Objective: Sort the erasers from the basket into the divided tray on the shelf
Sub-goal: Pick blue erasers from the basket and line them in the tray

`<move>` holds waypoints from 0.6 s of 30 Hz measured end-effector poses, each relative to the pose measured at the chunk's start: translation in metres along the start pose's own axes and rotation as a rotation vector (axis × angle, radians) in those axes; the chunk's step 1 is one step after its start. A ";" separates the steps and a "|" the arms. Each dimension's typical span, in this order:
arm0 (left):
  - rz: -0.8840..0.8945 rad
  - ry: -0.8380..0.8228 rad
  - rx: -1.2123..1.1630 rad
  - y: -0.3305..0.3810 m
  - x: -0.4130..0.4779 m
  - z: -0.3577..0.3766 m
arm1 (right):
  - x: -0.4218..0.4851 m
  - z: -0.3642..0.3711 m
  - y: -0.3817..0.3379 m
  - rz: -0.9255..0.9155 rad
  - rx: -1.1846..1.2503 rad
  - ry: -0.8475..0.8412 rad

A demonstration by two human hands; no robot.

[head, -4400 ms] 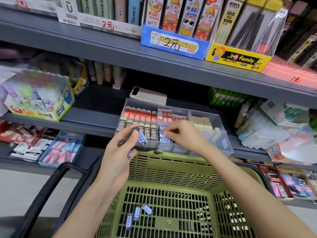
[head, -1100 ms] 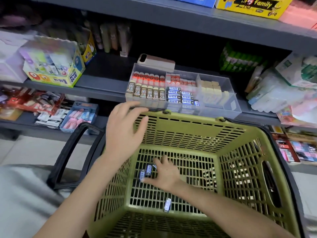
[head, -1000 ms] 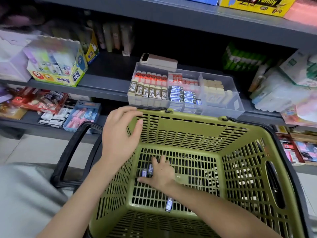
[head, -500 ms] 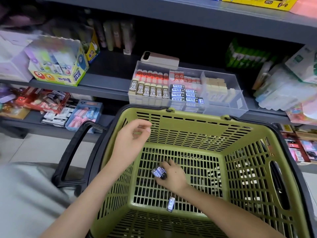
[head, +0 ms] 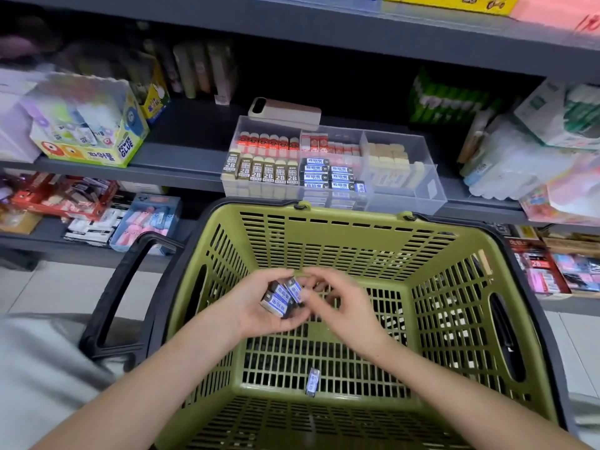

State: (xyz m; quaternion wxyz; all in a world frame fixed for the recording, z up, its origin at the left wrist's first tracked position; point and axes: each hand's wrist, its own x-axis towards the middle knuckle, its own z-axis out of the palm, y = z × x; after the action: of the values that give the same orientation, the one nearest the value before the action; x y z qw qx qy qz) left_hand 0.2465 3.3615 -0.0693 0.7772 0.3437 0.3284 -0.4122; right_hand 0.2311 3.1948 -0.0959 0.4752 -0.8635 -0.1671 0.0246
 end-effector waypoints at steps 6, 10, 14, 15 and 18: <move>0.065 0.083 -0.026 0.005 0.001 -0.003 | -0.028 0.018 0.069 0.355 -0.348 -0.679; 0.089 0.085 0.006 0.007 -0.002 -0.002 | -0.046 0.035 0.097 0.291 -0.413 -0.919; 0.116 0.101 0.024 0.008 -0.005 -0.001 | -0.049 0.037 0.109 0.076 -0.505 -0.933; 0.119 0.100 0.030 0.008 -0.005 -0.001 | -0.050 0.038 0.111 0.073 -0.491 -0.920; 0.136 0.096 0.067 0.008 -0.005 -0.001 | -0.049 0.035 0.112 0.118 -0.408 -0.849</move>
State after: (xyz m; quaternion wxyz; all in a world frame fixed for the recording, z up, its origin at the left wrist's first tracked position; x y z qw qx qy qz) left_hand 0.2509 3.3676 -0.0642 0.7748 0.4104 0.3272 -0.3524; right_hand 0.2076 3.1529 -0.2134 0.1835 -0.8607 -0.2987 0.3692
